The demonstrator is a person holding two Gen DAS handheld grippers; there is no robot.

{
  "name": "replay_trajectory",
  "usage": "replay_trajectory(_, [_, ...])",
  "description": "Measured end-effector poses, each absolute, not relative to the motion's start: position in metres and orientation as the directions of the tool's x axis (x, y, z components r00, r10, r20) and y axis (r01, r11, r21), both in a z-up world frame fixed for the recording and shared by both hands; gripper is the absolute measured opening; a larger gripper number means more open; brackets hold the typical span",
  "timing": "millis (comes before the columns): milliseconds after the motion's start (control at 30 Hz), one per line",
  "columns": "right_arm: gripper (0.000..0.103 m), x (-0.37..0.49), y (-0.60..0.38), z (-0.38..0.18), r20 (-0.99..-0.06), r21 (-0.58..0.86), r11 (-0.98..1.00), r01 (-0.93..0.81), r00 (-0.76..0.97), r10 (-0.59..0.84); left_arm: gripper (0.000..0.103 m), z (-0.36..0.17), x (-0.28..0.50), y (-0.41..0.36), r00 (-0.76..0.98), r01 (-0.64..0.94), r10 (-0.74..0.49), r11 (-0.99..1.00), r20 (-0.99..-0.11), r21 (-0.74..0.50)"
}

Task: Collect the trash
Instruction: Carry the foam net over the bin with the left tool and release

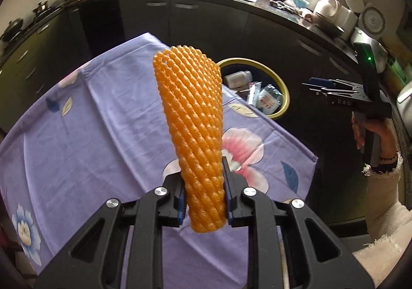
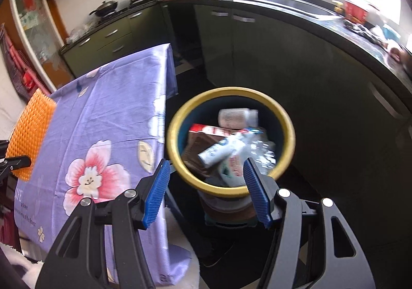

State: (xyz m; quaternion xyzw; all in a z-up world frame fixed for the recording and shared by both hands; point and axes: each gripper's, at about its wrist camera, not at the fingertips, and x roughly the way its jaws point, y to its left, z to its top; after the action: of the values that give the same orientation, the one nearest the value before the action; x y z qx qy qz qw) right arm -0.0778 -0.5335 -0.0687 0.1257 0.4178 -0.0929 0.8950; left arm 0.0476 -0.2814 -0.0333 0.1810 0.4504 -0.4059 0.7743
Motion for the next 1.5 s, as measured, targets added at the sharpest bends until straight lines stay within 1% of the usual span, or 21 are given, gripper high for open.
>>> replay_trajectory(200, [0.059, -0.110, -0.571, -0.077, -0.775, 0.182, 0.917, 0.356, 0.626, -0.089, 0.022, -0.034, 0.061, -0.380, 0.179, 0.882, -0.503, 0.463, -0.846, -0.089])
replay_trajectory(300, [0.059, -0.117, -0.583, -0.085, -0.787, 0.193, 0.905, 0.380, 0.611, -0.089, 0.022, -0.040, 0.078, -0.423, 0.127, 0.895, -0.508, 0.430, -0.852, -0.123])
replay_trajectory(500, [0.059, -0.119, -0.596, -0.094, -0.796, 0.202, 0.894, 0.400, 0.599, -0.088, 0.022, -0.077, 0.107, -0.498, 0.078, 0.907, -0.438, 0.405, -0.896, -0.118])
replay_trajectory(733, [0.059, -0.117, -0.600, -0.100, -0.803, 0.206, 0.889, 0.408, 0.590, -0.085, 0.023, -0.122, 0.133, -0.553, 0.060, 0.888, -0.361, 0.445, -0.930, -0.115])
replay_trajectory(767, [0.059, -0.117, -0.600, -0.100, -0.803, 0.206, 0.889, 0.410, 0.589, -0.086, 0.024, -0.127, 0.133, -0.557, 0.054, 0.885, -0.352, 0.451, -0.935, -0.119])
replay_trajectory(833, [0.060, -0.117, -0.600, -0.098, -0.804, 0.203, 0.886, 0.417, 0.588, -0.092, 0.035, -0.139, 0.141, -0.568, 0.051, 0.871, -0.326, 0.478, -0.944, -0.118])
replay_trajectory(867, [0.061, -0.118, -0.599, -0.096, -0.803, 0.200, 0.885, 0.420, 0.588, -0.097, 0.043, -0.142, 0.141, -0.569, 0.050, 0.865, -0.324, 0.487, -0.945, -0.121])
replay_trajectory(900, [0.061, -0.118, -0.597, -0.094, -0.801, 0.199, 0.884, 0.422, 0.590, -0.101, 0.046, -0.142, 0.143, -0.568, 0.061, 0.859, -0.327, 0.498, -0.943, -0.118])
replay_trajectory(933, [0.061, -0.120, -0.596, -0.091, -0.799, 0.199, 0.884, 0.422, 0.592, -0.103, 0.046, -0.140, 0.142, -0.565, 0.074, 0.856, -0.337, 0.505, -0.938, -0.114])
replay_trajectory(967, [0.061, -0.120, -0.592, -0.088, -0.796, 0.196, 0.886, 0.420, 0.596, -0.106, 0.050, -0.135, 0.142, -0.560, 0.076, 0.854, -0.355, 0.506, -0.932, -0.124])
replay_trajectory(1000, [0.061, -0.120, -0.589, -0.085, -0.793, 0.194, 0.889, 0.415, 0.599, -0.107, 0.058, -0.129, 0.140, -0.553, 0.074, 0.854, -0.378, 0.502, -0.923, -0.137])
replay_trajectory(1100, [0.062, -0.118, -0.577, -0.080, -0.788, 0.187, 0.900, 0.393, 0.608, -0.102, 0.067, -0.096, 0.131, -0.505, 0.124, 0.850, -0.493, 0.500, -0.861, -0.164])
replay_trajectory(1133, [0.062, -0.116, -0.572, -0.079, -0.785, 0.185, 0.905, 0.383, 0.611, -0.098, 0.068, -0.084, 0.124, -0.485, 0.152, 0.852, -0.535, 0.498, -0.831, -0.165])
replay_trajectory(1167, [0.063, -0.114, -0.566, -0.078, -0.784, 0.185, 0.910, 0.372, 0.614, -0.092, 0.074, -0.069, 0.114, -0.457, 0.204, 0.855, -0.584, 0.498, -0.786, -0.148])
replay_trajectory(1200, [0.063, -0.112, -0.561, -0.077, -0.782, 0.185, 0.914, 0.362, 0.617, -0.086, 0.087, -0.056, 0.104, -0.431, 0.261, 0.855, -0.624, 0.504, -0.736, -0.123])
replay_trajectory(1233, [0.063, -0.109, -0.554, -0.077, -0.781, 0.187, 0.919, 0.348, 0.620, -0.076, 0.094, -0.044, 0.091, -0.406, 0.326, 0.849, -0.654, 0.520, -0.682, -0.093])
replay_trajectory(1267, [0.063, -0.104, -0.545, -0.077, -0.779, 0.187, 0.925, 0.330, 0.623, -0.065, 0.097, -0.032, 0.079, -0.375, 0.402, 0.835, -0.678, 0.547, -0.615, -0.058])
replay_trajectory(1333, [0.063, -0.095, -0.523, -0.076, -0.775, 0.180, 0.941, 0.286, 0.631, -0.044, 0.097, -0.018, 0.055, -0.320, 0.510, 0.799, -0.672, 0.601, -0.536, 0.007])
replay_trajectory(1400, [0.068, -0.087, -0.501, -0.075, -0.768, 0.170, 0.953, 0.251, 0.640, -0.031, 0.097, -0.011, 0.040, -0.274, 0.598, 0.736, -0.624, 0.675, -0.503, 0.038])
replay_trajectory(1467, [0.075, -0.081, -0.476, -0.072, -0.759, 0.144, 0.964, 0.224, 0.650, -0.038, 0.097, -0.005, 0.029, -0.227, 0.664, 0.664, -0.576, 0.747, -0.476, 0.023])
replay_trajectory(1500, [0.080, -0.080, -0.464, -0.071, -0.753, 0.127, 0.969, 0.214, 0.657, -0.046, 0.097, -0.005, 0.022, -0.205, 0.694, 0.625, -0.546, 0.780, -0.468, 0.016])
